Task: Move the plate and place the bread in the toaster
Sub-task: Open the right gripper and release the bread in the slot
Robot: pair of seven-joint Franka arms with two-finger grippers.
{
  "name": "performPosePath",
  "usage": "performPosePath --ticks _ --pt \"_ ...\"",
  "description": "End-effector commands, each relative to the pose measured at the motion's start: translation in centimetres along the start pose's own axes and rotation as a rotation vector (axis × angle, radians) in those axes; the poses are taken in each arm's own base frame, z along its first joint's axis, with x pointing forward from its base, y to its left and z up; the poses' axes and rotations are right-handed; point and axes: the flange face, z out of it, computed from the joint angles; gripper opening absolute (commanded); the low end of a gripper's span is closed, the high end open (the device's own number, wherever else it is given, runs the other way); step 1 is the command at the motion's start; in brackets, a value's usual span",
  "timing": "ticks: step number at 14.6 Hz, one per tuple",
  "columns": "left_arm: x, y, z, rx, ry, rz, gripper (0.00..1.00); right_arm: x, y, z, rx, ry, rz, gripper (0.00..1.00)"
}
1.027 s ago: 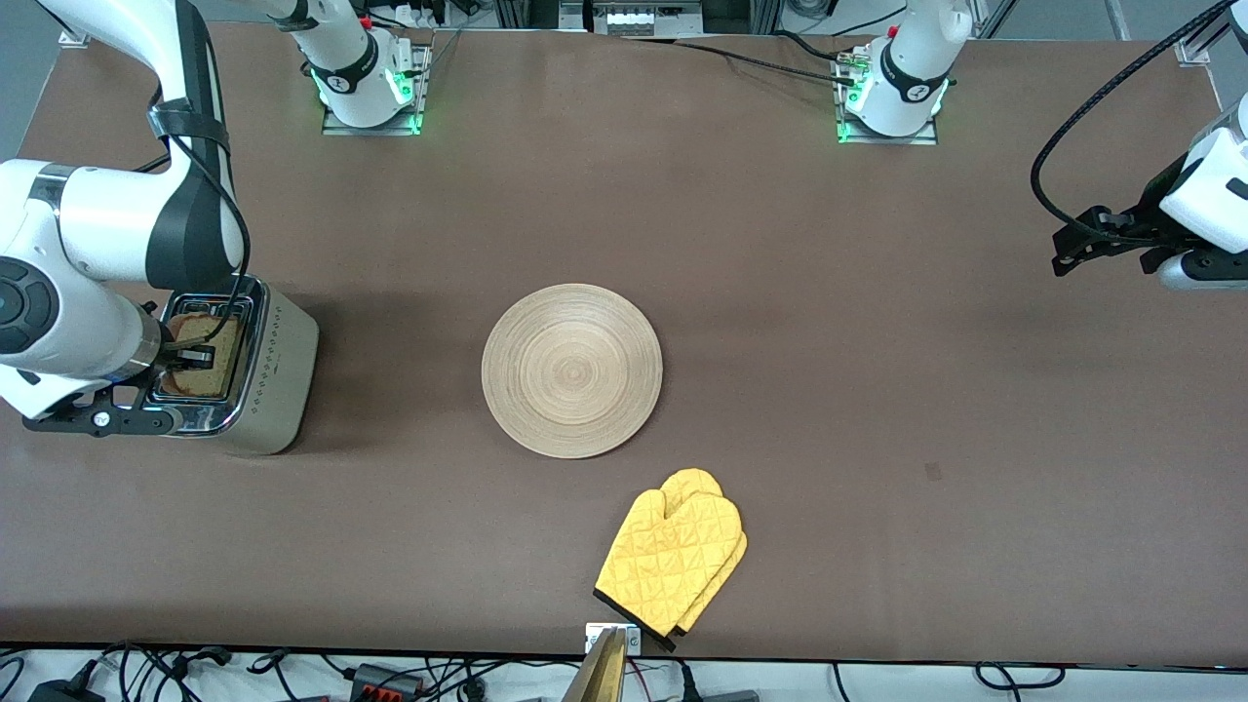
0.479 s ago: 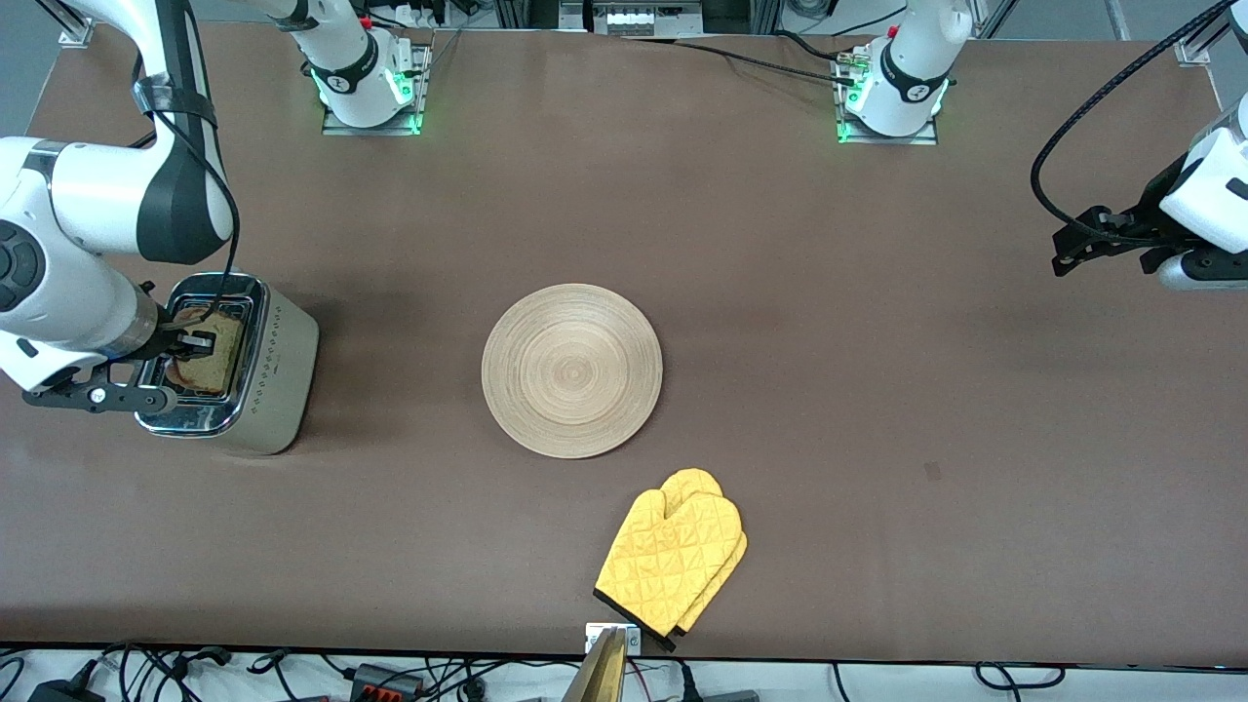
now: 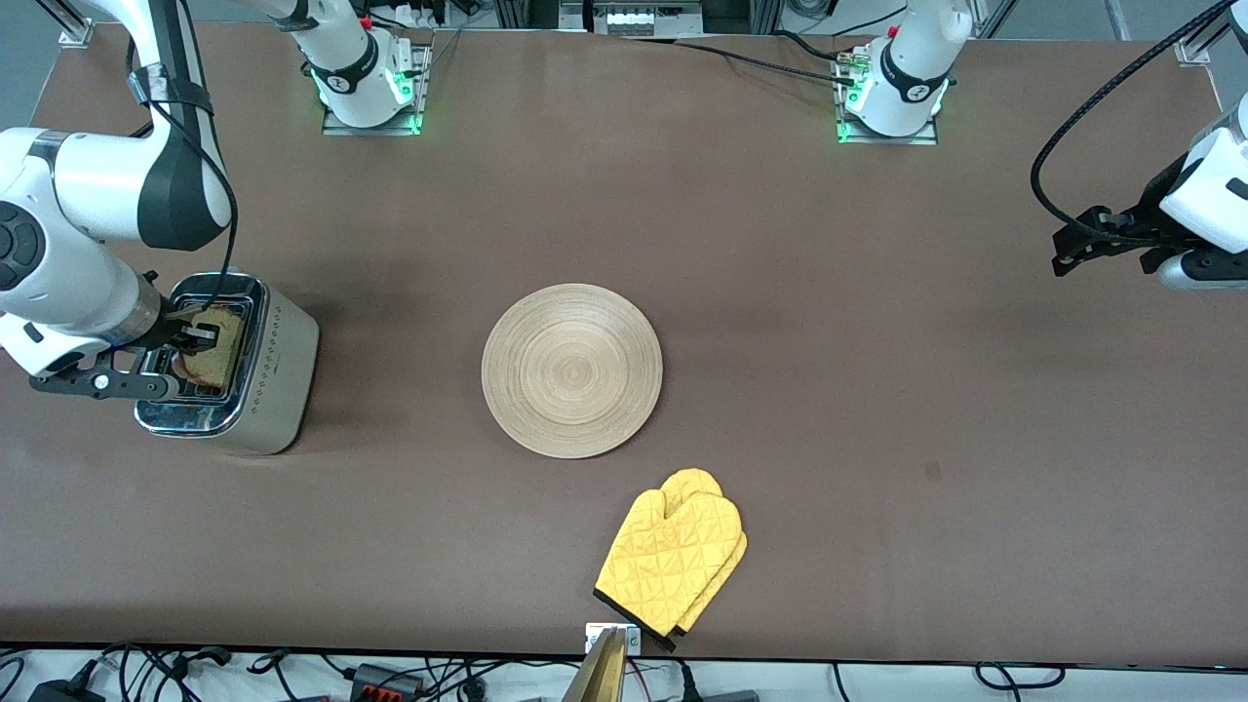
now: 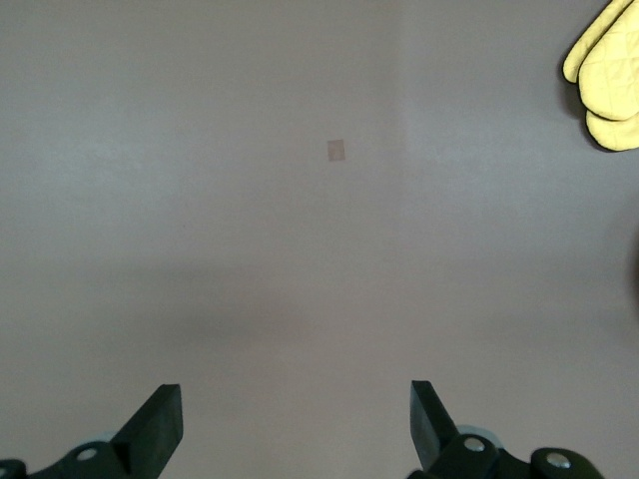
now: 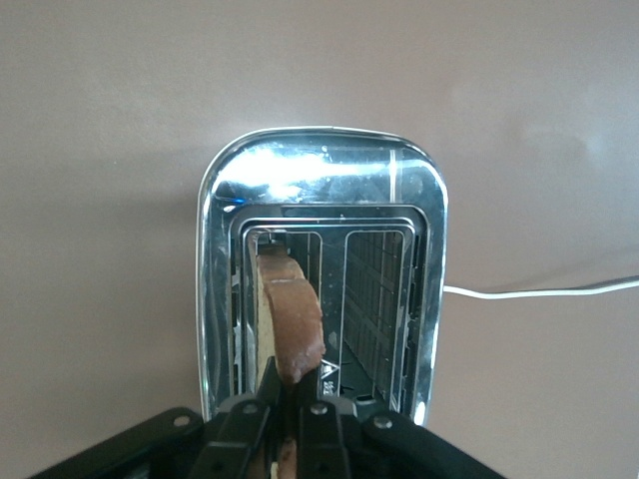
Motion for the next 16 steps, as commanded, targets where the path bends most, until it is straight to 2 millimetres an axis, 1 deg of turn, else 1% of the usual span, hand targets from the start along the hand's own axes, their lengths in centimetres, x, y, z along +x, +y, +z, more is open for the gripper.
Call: performPosePath --ticks 1,2,3,4,5,7,10,12,13,14,16 --pt "0.2 0.1 -0.6 -0.015 -0.006 0.005 1.00 -0.4 0.1 -0.3 0.038 0.016 0.021 0.58" --pt "0.2 0.1 -0.6 -0.015 -0.006 0.005 1.00 -0.4 0.0 -0.3 0.047 0.014 0.019 0.82" --pt "0.2 0.1 -0.6 -0.015 -0.006 0.005 1.00 -0.5 -0.1 -0.5 0.058 0.011 0.016 0.83" --pt "0.2 0.1 -0.6 -0.015 -0.006 0.005 1.00 -0.5 0.1 -1.0 0.062 0.015 0.016 0.95" --pt "0.2 0.1 -0.6 -0.015 -0.006 0.005 1.00 -0.6 0.2 -1.4 0.064 0.014 0.013 1.00" --pt "0.2 0.1 -0.6 -0.015 -0.006 0.005 1.00 -1.1 0.5 -2.8 0.082 -0.013 0.019 1.00" --pt "0.2 0.1 -0.6 -0.015 -0.006 0.005 1.00 -1.6 1.1 -6.0 0.133 -0.071 0.031 1.00" --pt "0.2 0.0 -0.6 -0.015 -0.006 0.003 1.00 -1.8 2.1 -6.9 0.167 -0.089 0.000 1.00" --pt "0.2 0.0 -0.6 -0.015 -0.006 0.003 1.00 -1.7 3.1 -7.8 0.187 -0.081 -0.006 1.00" --pt "0.2 0.0 -0.6 -0.015 -0.006 0.003 1.00 -1.8 3.5 -8.4 0.198 -0.083 -0.017 1.00" --pt "0.2 0.0 -0.6 -0.015 -0.006 0.003 1.00 -2.1 3.9 -9.2 0.201 -0.093 -0.025 1.00"
